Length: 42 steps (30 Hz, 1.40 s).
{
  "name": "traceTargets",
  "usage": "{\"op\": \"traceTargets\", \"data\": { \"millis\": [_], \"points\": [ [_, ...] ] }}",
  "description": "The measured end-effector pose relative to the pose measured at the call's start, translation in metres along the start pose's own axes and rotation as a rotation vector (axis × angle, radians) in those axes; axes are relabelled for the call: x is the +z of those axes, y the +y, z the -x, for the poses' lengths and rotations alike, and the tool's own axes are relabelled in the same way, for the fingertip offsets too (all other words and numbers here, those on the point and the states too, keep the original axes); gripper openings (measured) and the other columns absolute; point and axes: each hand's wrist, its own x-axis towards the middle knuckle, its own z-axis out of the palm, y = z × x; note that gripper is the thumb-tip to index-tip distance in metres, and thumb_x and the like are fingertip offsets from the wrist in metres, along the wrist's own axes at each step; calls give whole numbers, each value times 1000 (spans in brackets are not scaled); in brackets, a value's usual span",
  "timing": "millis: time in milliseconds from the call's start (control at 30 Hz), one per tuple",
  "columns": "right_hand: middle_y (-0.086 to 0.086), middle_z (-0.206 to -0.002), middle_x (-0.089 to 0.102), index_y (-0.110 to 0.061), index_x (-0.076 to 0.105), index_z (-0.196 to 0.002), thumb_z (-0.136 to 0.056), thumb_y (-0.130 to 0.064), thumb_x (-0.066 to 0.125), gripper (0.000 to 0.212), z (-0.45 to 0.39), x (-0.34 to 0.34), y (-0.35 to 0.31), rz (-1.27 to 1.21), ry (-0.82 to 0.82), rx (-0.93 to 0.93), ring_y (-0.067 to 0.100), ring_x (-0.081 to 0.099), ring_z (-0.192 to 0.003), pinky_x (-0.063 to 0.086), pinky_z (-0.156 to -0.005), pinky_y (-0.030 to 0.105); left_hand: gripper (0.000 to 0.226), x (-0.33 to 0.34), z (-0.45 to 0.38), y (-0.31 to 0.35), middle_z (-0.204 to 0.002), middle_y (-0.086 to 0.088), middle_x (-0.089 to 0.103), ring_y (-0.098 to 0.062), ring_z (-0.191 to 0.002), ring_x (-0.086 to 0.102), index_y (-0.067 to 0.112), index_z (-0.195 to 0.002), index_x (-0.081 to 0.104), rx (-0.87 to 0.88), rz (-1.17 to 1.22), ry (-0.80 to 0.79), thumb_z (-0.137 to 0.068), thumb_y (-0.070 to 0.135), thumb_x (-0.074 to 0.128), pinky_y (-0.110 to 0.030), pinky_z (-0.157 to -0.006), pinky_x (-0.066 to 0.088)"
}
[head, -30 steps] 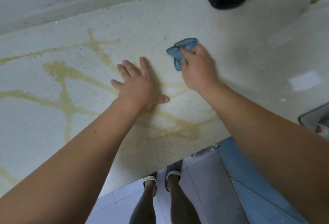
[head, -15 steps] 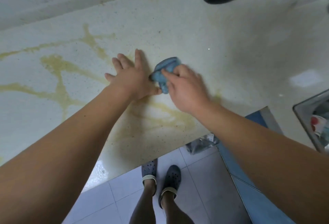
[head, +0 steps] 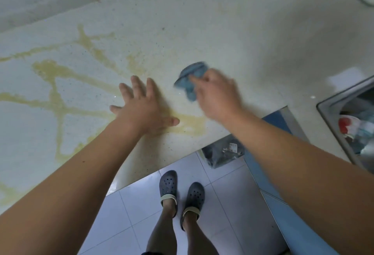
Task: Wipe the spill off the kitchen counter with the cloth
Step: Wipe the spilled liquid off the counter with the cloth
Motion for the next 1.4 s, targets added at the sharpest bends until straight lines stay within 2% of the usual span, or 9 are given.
{"op": "traceTargets", "data": {
  "millis": [133,200,367,533,633,867,1067,1300,1400],
  "points": [
    [15,-137,55,-28,59,-145,-107,-30,39,43,-13,-27,83,133,200,534,34,59,-118,51,-92,42,144,-1,1,0,-166,-7,-34,-44,-153,-26,29,-160,-22,3,-19,-15,-64,89,67,-84,-108,15],
    [16,-133,55,-24,61,-141,-103,-31,37,45,-5,-17,69,91,155,501,37,60,-111,53,-89,45,144,0,0,-1,-167,-6,-33,-43,-153,-26,30,-159,-22,4,-17,-15,-63,91,67,-85,-108,15],
    [1,-116,53,-35,52,-151,-104,-31,55,47,48,8,-4,-42,-95,-23,24,52,-102,43,-90,42,145,-4,5,3,-166,0,-36,-38,-154,-27,37,-158,-23,-33,-9,-9,-58,95,65,-84,-109,16],
    [18,-133,54,-28,55,-151,-106,-32,46,46,37,-28,104,116,151,444,40,56,-115,47,-95,45,150,12,16,23,-166,0,-36,-39,-153,-29,37,-153,-35,56,-51,-8,-47,111,42,-84,-111,10],
    [20,-136,52,-25,55,-151,-105,-26,48,46,48,-28,109,90,185,589,40,55,-116,48,-96,46,141,28,22,31,-166,-1,-35,-44,-152,-28,37,-154,-29,51,-40,-24,-59,100,55,-88,-104,16],
    [3,-117,55,-29,56,-149,-99,-26,59,51,87,22,-8,-32,1,56,27,53,-106,43,-90,47,142,23,26,34,-164,-2,-39,-44,-151,-30,39,-154,-29,5,-11,-45,-61,94,63,-88,-103,17],
    [10,-118,54,-25,54,-152,-105,-29,53,48,87,-4,71,50,225,532,32,55,-103,46,-95,49,152,33,21,-14,-172,-5,-13,-42,-155,-21,35,-158,-27,131,-73,70,-41,116,27,-78,-113,18],
    [4,-112,51,-22,57,-149,-96,-26,64,54,97,63,-100,-50,-21,28,30,54,-100,46,-88,49,150,44,38,-78,-169,-4,-4,-45,-154,-4,32,-159,-11,32,10,88,-44,106,52,-83,-102,26],
    [2,-115,54,-32,55,-149,-101,-30,58,49,84,61,-92,-40,-9,49,28,54,-104,43,-89,47,153,43,45,-76,-171,-7,-18,-43,-156,-14,29,-157,-29,70,14,85,-50,107,47,-84,-109,17]
  ]
}}
